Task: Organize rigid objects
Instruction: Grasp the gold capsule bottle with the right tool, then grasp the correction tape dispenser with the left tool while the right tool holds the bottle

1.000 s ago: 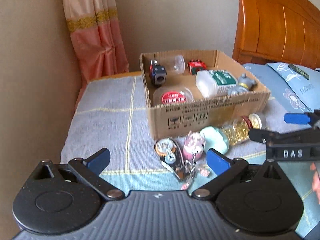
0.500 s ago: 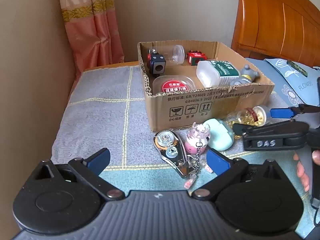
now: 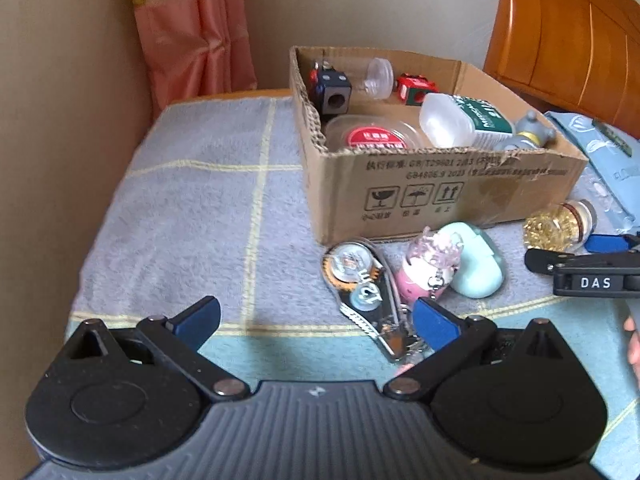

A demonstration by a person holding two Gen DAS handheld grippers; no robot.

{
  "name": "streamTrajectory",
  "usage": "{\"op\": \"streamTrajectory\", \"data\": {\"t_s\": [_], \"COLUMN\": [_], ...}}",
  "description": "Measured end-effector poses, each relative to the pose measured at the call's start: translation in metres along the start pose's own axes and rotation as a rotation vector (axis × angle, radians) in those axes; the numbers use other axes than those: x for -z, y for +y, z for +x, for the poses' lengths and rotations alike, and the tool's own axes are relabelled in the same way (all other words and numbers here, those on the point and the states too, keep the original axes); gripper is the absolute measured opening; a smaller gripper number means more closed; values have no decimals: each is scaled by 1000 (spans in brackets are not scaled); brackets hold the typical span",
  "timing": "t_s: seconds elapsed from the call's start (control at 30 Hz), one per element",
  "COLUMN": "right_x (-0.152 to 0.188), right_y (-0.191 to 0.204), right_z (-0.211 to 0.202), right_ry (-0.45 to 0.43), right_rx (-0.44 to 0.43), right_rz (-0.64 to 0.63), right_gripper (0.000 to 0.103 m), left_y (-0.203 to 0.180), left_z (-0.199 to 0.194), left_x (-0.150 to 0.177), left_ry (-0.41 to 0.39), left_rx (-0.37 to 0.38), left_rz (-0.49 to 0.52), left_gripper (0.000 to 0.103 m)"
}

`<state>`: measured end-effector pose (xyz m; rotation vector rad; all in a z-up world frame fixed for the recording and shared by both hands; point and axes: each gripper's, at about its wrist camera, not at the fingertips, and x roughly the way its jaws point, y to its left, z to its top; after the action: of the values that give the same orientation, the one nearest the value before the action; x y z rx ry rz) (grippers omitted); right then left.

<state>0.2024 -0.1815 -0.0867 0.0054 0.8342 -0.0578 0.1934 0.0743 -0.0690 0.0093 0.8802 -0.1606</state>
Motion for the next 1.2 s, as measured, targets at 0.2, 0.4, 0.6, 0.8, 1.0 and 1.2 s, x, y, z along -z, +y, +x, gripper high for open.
{"op": "streamTrajectory", "data": {"t_s": [0.2,0.4,0.6,0.8,1.0,1.2], "right_x": [-2,-2,-3,-2,-2,-1], "right_y": [0,1,-1,-2,-3,-2], "right_z": [2,1,-1,-2,-2,-2], "right_ry": [1,2,5,2,-4,-17], "right_rx": [3,3,2,1,1,-2], "right_rz": [3,4,3,2,2,-2], "right_gripper": [103,103,103,103,103,103], "left_y": [2,26,55,55,32,22], "left_z": [13,10,5,-1,-4,9], "left_x": [5,14,15,14,12,4], "left_ry": [25,43,28,30,25,44], "left_rx": [-34,-93,-180,-189,-47,-81], "left_rz": [11,-15,-74,-97,-97,-157], "left_gripper": [102,102,102,102,101,97]}}
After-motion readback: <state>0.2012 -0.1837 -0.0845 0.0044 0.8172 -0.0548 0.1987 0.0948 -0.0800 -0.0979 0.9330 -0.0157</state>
